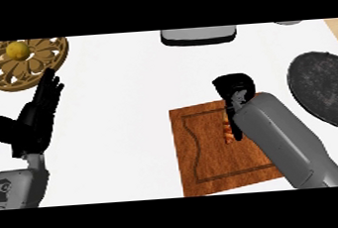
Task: Pick the croissant from the cutting board and place it in the pan
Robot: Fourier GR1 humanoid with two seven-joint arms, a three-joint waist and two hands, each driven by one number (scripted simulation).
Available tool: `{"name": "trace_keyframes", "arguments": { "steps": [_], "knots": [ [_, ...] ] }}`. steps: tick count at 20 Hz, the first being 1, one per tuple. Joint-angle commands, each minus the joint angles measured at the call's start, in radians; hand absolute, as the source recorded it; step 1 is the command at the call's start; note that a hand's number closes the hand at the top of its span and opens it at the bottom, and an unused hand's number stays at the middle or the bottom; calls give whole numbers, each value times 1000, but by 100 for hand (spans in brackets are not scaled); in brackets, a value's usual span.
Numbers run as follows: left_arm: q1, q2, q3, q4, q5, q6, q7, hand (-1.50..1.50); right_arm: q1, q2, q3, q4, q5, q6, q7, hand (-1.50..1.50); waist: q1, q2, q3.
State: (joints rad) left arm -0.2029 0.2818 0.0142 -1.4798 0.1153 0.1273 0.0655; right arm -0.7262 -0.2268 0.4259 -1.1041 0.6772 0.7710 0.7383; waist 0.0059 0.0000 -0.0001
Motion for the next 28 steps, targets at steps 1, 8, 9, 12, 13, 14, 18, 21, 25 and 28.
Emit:
{"name": "trace_keyframes", "arguments": {
  "steps": [1, 8, 9, 12, 13, 14, 18, 21, 25, 28],
  "knots": [
    [-80, -26, 8, 60, -28, 20, 29, 0, -7, 39, -11, 66, 53, 2, -16, -150, -3, 2, 0],
    [-45, -64, -14, 31, -76, 28, 22, 0, 15, 20, -19, 91, 133, 30, -85, -150, -4, 0, 0],
    [-25, -31, 32, 32, -29, -29, -4, 0, 14, 22, -33, 137, 147, 6, -111, -150, -1, 1, 0],
    [-40, -34, 39, 31, -46, -18, 9, 0, 113, 29, -20, 42, 155, 39, -81, -150, -7, -1, 0],
    [-27, -43, 48, 56, -46, -23, -16, 0, 76, 19, -41, 80, 169, 44, -109, -150, -4, 0, 0],
    [-42, -20, 64, 30, -21, -49, 16, 0, 46, 61, -32, 208, 200, -47, -143, -150, 2, 2, 0],
    [-45, -64, 29, 55, -71, -4, -13, 0, 97, -21, 32, 140, 190, 0, -330, 150, -1, 3, 0],
    [-49, -82, 7, 21, -86, 3, 24, 0, 74, 15, 12, 173, 216, -33, -340, 150, 0, 1, 0],
    [10, -73, 34, 48, -68, -39, -62, 0, 59, 51, 9, 228, 255, -62, -336, 150, 5, 3, 0],
    [-7, -55, 53, 40, -64, -42, -24, 0, 134, 52, -10, 40, 238, -31, -295, 150, -9, -3, 0]
  ]
}}
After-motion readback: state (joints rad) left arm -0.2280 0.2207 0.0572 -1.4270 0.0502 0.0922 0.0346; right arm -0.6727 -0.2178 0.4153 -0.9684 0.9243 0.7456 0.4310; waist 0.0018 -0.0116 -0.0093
